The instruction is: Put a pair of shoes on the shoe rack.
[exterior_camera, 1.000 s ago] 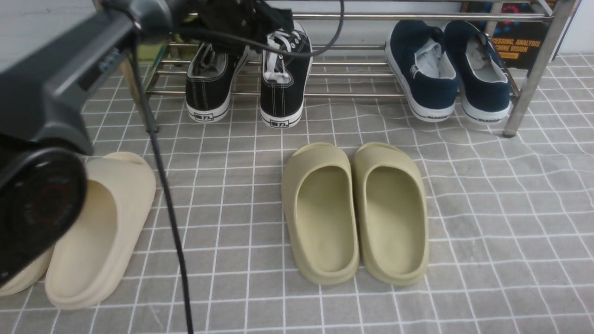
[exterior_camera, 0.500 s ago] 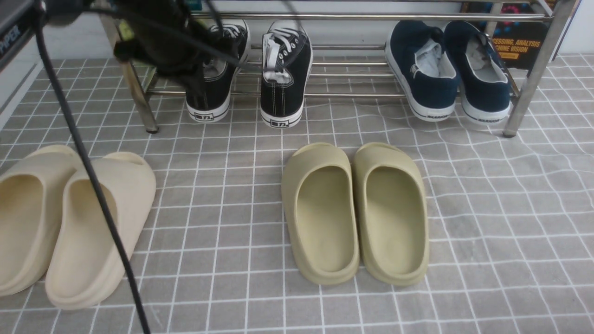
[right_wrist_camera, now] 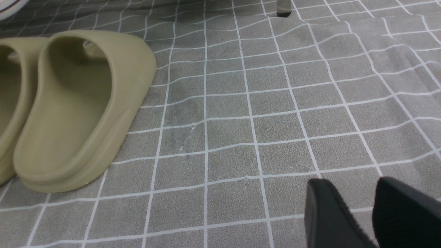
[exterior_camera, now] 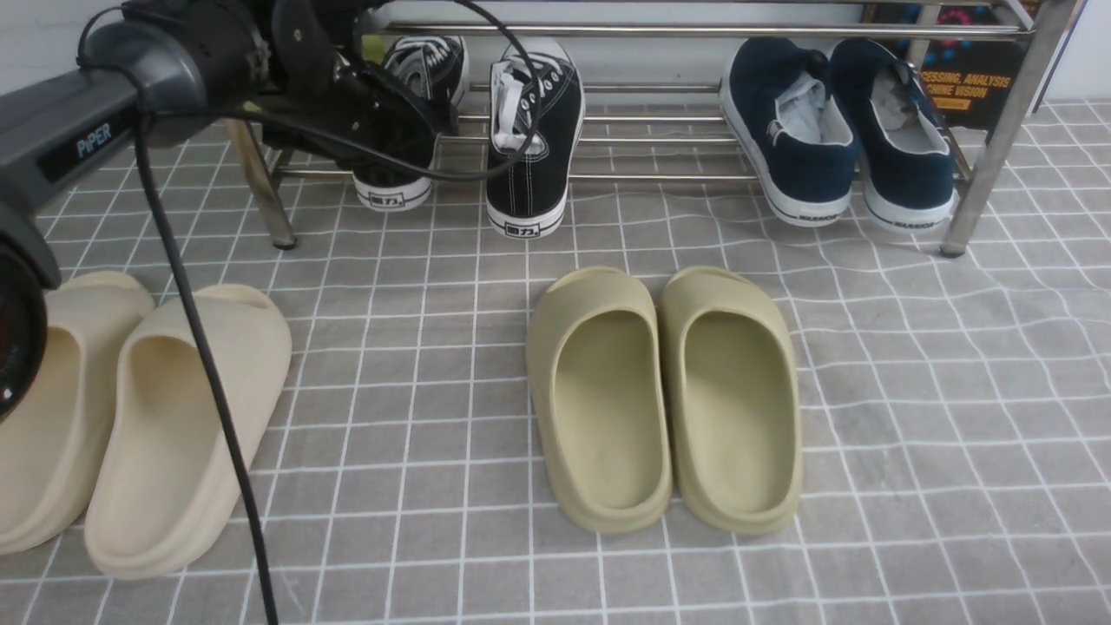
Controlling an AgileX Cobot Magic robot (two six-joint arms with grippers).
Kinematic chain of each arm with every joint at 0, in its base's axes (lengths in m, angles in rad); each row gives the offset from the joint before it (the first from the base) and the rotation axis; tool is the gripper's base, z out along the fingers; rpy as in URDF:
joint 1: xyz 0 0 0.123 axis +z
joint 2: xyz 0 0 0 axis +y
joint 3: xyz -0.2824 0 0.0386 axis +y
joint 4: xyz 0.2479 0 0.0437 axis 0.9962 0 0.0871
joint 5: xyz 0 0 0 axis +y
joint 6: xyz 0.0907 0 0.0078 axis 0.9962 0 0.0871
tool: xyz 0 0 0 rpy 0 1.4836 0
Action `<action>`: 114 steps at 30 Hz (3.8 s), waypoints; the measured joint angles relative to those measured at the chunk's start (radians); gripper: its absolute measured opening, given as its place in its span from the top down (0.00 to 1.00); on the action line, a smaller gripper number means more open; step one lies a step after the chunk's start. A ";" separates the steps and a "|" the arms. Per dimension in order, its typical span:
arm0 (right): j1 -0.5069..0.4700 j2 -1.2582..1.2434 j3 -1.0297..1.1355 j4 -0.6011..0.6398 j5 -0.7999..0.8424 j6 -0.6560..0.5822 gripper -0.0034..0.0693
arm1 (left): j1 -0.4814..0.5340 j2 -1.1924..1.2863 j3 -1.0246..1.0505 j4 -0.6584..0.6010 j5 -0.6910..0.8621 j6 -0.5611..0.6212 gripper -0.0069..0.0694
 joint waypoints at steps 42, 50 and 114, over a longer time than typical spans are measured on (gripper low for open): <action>0.000 0.000 0.000 0.000 0.000 0.000 0.62 | -0.120 -0.093 0.003 -0.301 0.174 0.222 0.93; 0.000 0.000 0.000 0.000 0.000 0.000 0.62 | -0.119 -0.477 0.174 -0.283 0.218 0.330 0.93; 0.000 -0.001 0.000 0.000 0.000 0.000 0.62 | 0.070 -2.089 1.834 0.088 -0.175 -0.007 0.93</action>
